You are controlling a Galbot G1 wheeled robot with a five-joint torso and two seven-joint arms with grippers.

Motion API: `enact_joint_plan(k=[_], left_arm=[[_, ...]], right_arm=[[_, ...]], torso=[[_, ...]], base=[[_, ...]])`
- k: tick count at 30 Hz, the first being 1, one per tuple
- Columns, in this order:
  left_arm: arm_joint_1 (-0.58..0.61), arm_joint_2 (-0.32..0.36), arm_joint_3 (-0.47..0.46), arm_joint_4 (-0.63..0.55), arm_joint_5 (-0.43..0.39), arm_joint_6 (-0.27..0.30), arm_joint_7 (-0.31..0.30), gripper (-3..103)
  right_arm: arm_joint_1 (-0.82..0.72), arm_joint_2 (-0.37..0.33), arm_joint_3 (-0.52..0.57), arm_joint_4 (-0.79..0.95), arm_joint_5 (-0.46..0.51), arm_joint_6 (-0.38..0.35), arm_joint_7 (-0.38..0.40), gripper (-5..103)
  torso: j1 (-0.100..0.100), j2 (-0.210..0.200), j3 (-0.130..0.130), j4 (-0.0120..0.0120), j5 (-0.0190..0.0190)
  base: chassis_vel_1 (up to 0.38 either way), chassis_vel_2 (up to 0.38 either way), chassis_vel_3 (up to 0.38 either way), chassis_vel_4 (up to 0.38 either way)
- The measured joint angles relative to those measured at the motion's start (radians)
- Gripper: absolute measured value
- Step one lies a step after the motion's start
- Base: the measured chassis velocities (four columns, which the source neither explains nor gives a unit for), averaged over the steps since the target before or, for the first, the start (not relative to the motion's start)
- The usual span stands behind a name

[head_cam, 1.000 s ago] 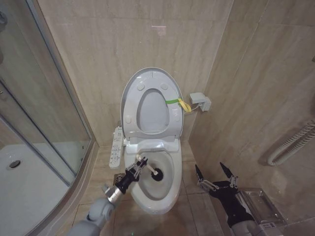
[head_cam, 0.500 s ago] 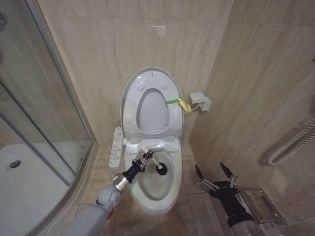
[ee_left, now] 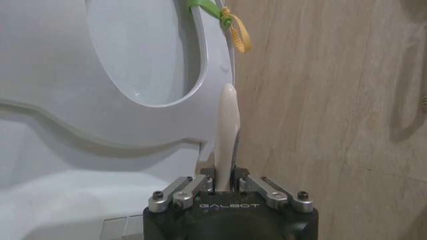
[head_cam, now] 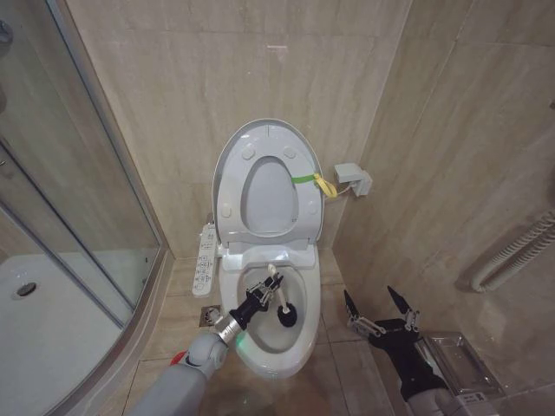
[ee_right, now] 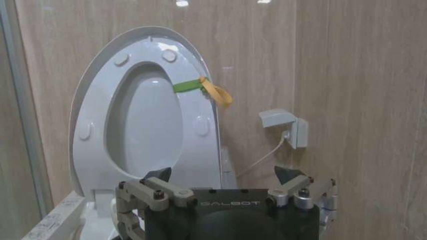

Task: Open the toilet lid, clean the toilet bowl with a toilet brush, close the toilet lid, and flush.

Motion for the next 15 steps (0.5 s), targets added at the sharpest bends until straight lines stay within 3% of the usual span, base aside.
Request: enact_joint_plan(k=[15], left_arm=[[0.007, 0.0, 0.0, -0.061, -0.006, 0.013, -0.012, 16]], right_arm=[[0.0, 0.0, 0.0, 0.0, 0.0, 0.0, 0.0, 100]], torso=[[0.0, 0.0, 0.0, -0.0001, -0.0002]], base=[[0.0, 0.0, 0.0, 0.0]])
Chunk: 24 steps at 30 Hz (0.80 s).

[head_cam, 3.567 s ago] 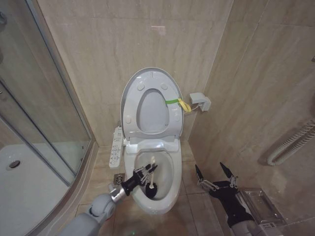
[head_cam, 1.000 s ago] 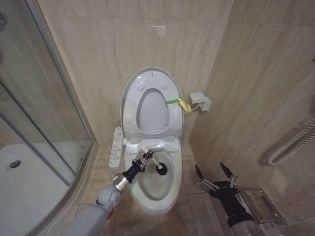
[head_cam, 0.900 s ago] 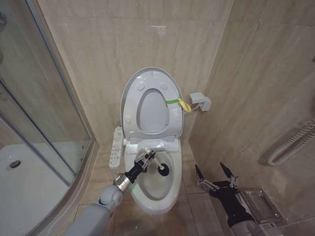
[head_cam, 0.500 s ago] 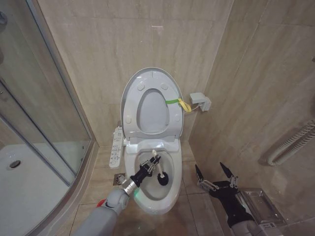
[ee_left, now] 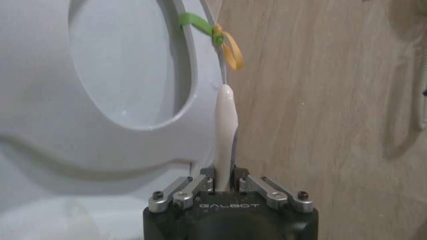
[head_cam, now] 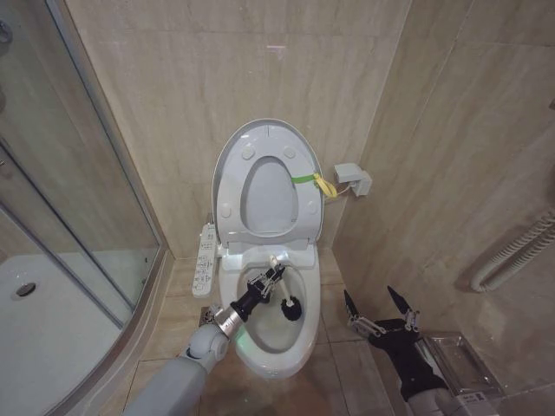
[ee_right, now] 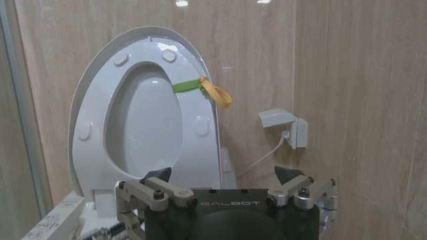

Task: Open the toilet lid, clean the toilet bowl with a toilet brush, close the toilet lid, and flush.

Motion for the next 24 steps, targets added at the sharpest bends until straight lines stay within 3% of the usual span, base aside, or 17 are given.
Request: enact_joint_plan(k=[10, 18, 24], left_arm=[[0.016, -0.021, -0.007, 0.033, 0.022, -0.014, 0.014, 16], [-0.009, -0.024, 0.003, 0.003, -0.046, 0.006, -0.011, 16], [0.03, -0.043, -0.008, 0.04, -0.017, -0.009, 0.011, 16]], right_arm=[[0.0, 0.0, 0.0, 0.0, 0.0, 0.0, 0.0, 100], [0.0, 0.0, 0.0, 0.0, 0.0, 0.0, 0.0, 100], [0.0, 0.0, 0.0, 0.0, 0.0, 0.0, 0.0, 100]], torso=[[0.0, 0.0, 0.0, 0.0, 0.0001], [0.0, 0.0, 0.0, -0.0003, 0.0001], [0.0, 0.0, 0.0, 0.0002, 0.0001]], base=[[0.0, 0.0, 0.0, 0.0], [0.0, 0.0, 0.0, 0.0], [0.0, 0.0, 0.0, 0.0]])
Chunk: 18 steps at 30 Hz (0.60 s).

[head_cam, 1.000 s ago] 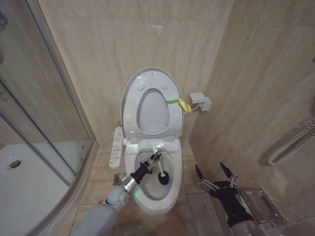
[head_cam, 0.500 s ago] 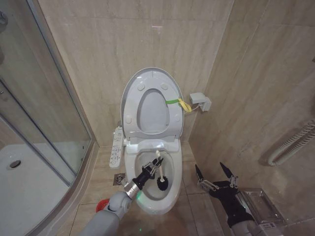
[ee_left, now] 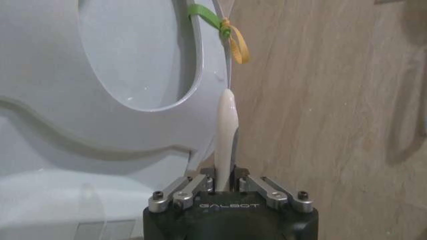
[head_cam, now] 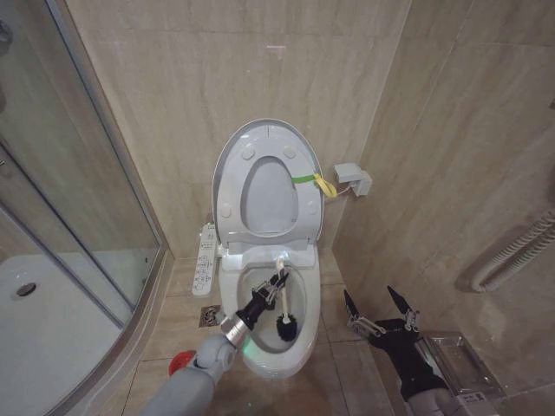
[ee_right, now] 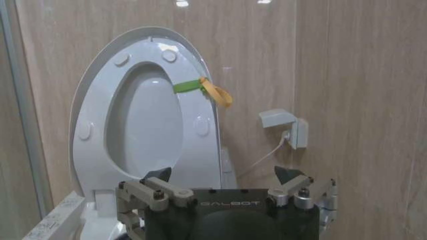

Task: Open the toilet lid, clean the toilet bowl with a toilet brush, close the toilet lid, and flush.

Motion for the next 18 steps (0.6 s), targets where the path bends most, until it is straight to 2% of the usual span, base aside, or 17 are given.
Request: enact_joint_plan(k=[9, 18], left_arm=[[-0.04, 0.01, 0.013, -0.009, -0.01, 0.008, -0.002, 16], [-0.058, -0.022, 0.009, 0.027, -0.006, -0.002, -0.003, 16]], right_arm=[[0.0, 0.0, 0.0, 0.0, 0.0, 0.0, 0.0, 100], [0.0, 0.0, 0.0, 0.0, 0.0, 0.0, 0.0, 100]], torso=[[0.0, 0.0, 0.0, -0.0004, -0.0001], [0.0, 0.0, 0.0, -0.0001, 0.0]], base=[[0.0, 0.0, 0.0, 0.0], [0.0, 0.0, 0.0, 0.0]])
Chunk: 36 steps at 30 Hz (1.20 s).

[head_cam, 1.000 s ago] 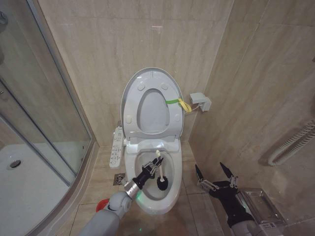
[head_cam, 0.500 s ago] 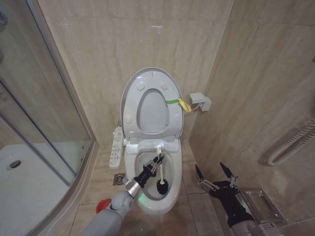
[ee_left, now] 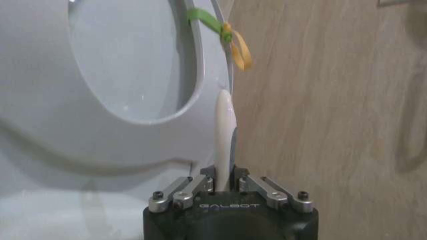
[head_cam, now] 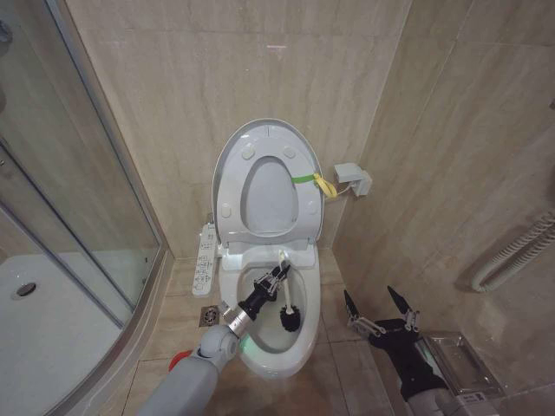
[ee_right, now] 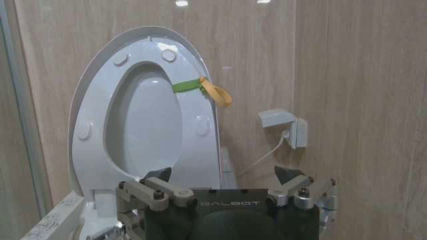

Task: Open the toilet lid, clean the toilet bowl with a toilet brush, close the toilet lid, and flush.

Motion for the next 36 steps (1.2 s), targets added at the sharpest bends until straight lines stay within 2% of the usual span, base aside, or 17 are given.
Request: enact_joint_plan(k=[11, 16, 21, 28, 36], left_arm=[[0.002, 0.013, 0.001, 0.017, 0.008, -0.01, 0.022, 16], [-0.072, 0.014, 0.015, 0.045, -0.015, -0.007, 0.017, 16], [-0.133, -0.014, 0.041, 0.096, -0.021, -0.009, 0.016, 16], [-0.12, -0.041, 0.056, 0.121, -0.009, -0.018, 0.027, 16], [-0.09, -0.015, 0.05, 0.093, -0.006, -0.019, 0.031, 16]], right_arm=[[0.0, 0.0, 0.0, 0.0, 0.0, 0.0, 0.0, 100], [0.0, 0.0, 0.0, 0.0, 0.0, 0.0, 0.0, 100], [0.0, 0.0, 0.0, 0.0, 0.0, 0.0, 0.0, 100], [0.0, 0.0, 0.0, 0.0, 0.0, 0.0, 0.0, 100], [0.0, 0.0, 0.0, 0.0, 0.0, 0.0, 0.0, 100]], torso=[[0.0, 0.0, 0.0, 0.0, 0.0], [0.0, 0.0, 0.0, -0.0004, 0.0], [0.0, 0.0, 0.0, -0.0004, 0.0], [0.0, 0.0, 0.0, -0.0001, 0.0], [0.0, 0.0, 0.0, 0.0, 0.0]], base=[[0.0, 0.0, 0.0, 0.0], [0.0, 0.0, 0.0, 0.0], [0.0, 0.0, 0.0, 0.0], [0.0, 0.0, 0.0, 0.0], [0.0, 0.0, 0.0, 0.0]])
